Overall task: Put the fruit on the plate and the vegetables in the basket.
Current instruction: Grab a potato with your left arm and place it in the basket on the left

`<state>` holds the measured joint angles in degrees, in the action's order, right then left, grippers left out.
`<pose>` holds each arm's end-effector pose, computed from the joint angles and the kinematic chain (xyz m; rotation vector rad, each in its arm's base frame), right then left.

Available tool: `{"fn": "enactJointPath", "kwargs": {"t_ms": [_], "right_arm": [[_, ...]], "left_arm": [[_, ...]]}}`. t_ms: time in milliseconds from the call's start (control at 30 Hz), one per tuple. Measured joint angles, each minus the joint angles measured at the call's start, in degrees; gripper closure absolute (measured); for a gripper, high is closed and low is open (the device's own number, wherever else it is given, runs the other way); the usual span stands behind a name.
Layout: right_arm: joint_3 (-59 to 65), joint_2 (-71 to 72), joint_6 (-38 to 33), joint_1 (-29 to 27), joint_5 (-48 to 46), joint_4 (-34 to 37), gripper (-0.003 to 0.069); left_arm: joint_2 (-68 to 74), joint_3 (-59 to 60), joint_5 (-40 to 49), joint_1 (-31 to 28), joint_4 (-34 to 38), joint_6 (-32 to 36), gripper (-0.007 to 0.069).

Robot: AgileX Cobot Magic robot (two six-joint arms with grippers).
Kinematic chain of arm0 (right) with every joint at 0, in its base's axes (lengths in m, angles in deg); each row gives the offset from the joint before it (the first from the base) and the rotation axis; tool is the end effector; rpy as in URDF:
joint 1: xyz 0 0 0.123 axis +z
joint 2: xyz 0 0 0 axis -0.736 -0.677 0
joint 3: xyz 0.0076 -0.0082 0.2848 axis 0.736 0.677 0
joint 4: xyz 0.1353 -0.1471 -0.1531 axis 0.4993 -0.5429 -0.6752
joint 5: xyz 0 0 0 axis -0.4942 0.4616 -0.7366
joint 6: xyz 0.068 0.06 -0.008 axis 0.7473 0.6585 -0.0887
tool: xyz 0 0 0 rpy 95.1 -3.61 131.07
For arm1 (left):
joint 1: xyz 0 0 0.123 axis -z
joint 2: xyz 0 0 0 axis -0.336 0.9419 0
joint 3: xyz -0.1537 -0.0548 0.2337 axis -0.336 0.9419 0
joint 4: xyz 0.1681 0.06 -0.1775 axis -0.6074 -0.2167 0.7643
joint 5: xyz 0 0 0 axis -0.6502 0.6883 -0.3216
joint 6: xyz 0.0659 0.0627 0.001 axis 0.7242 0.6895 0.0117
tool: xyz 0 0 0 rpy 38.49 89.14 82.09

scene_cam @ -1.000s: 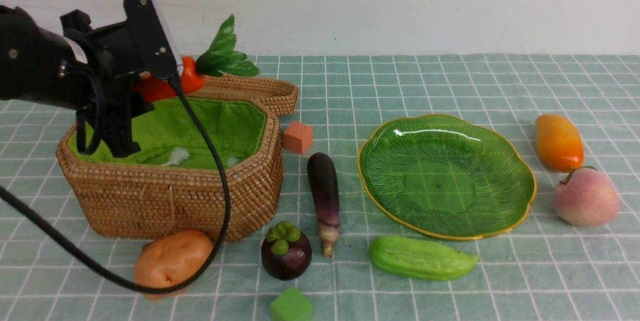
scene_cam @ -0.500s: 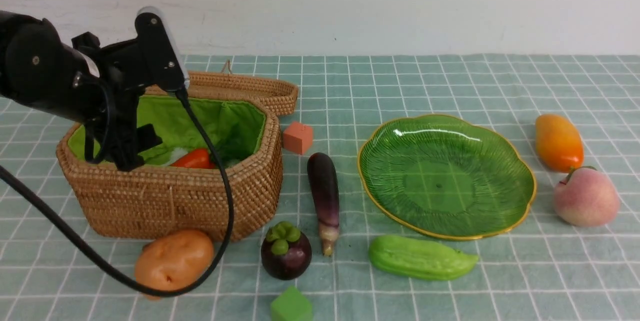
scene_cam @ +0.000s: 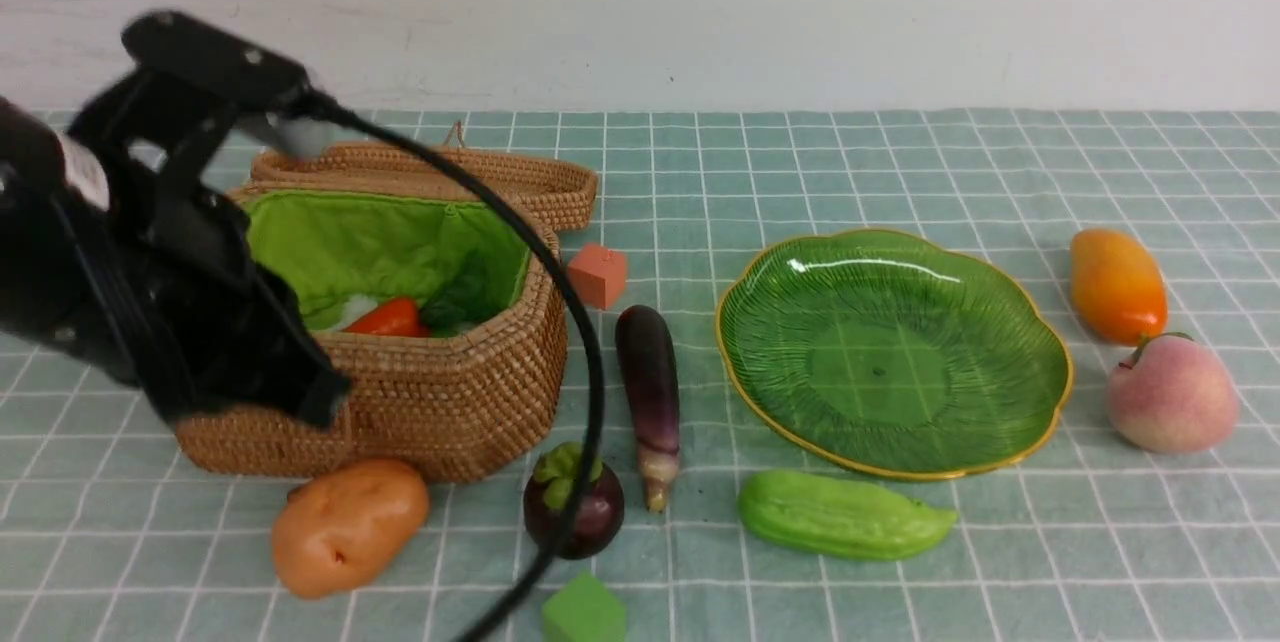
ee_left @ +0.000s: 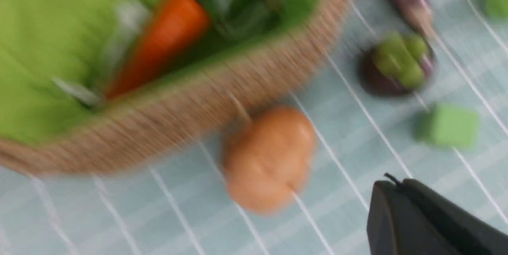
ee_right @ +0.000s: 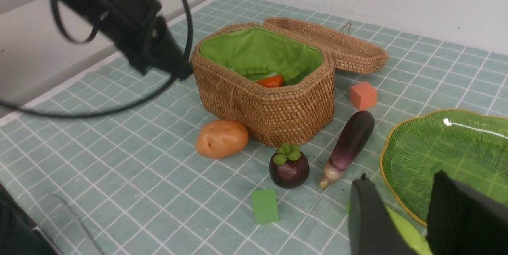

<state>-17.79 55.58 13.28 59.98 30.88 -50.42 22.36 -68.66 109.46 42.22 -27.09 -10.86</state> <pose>0.0400 0.0545 0.4166 -0.5866 1.7903 0.6022 0.2176 -0.0944 0.3301 0.6734 2.5085 -0.1526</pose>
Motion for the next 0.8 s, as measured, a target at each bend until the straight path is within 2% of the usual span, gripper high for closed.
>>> {"fn": "enactJointPath", "kwargs": {"t_ms": [33,133,233,600,733,800], "right_arm": [[0.00,0.00,0.00,0.00,-0.29,-0.06,0.0426],[0.00,0.00,0.00,0.00,-0.48,-0.27,0.0425],[0.00,0.00,0.00,0.00,-0.60,-0.27,0.0425],[0.00,0.00,0.00,0.00,-1.97,-0.27,0.0425],[0.00,0.00,0.00,0.00,-2.09,-0.27,0.0425],[0.00,0.00,0.00,0.00,-2.11,-0.27,0.0425]], "left_arm": [[-0.13,2.50,0.63,2.85,-1.52,-3.14,0.0638],[-0.08,7.36,-0.22,6.61,-5.15,-8.82,0.0638],[-0.08,12.31,-4.12,8.50,-8.38,-14.67,0.0638],[-0.08,14.30,-7.40,8.56,-11.97,-17.03,0.0629],[-0.08,14.32,-7.45,8.56,-13.35,-17.10,0.0608],[-0.08,14.32,-7.58,8.56,-14.25,-17.10,0.0558]]}}
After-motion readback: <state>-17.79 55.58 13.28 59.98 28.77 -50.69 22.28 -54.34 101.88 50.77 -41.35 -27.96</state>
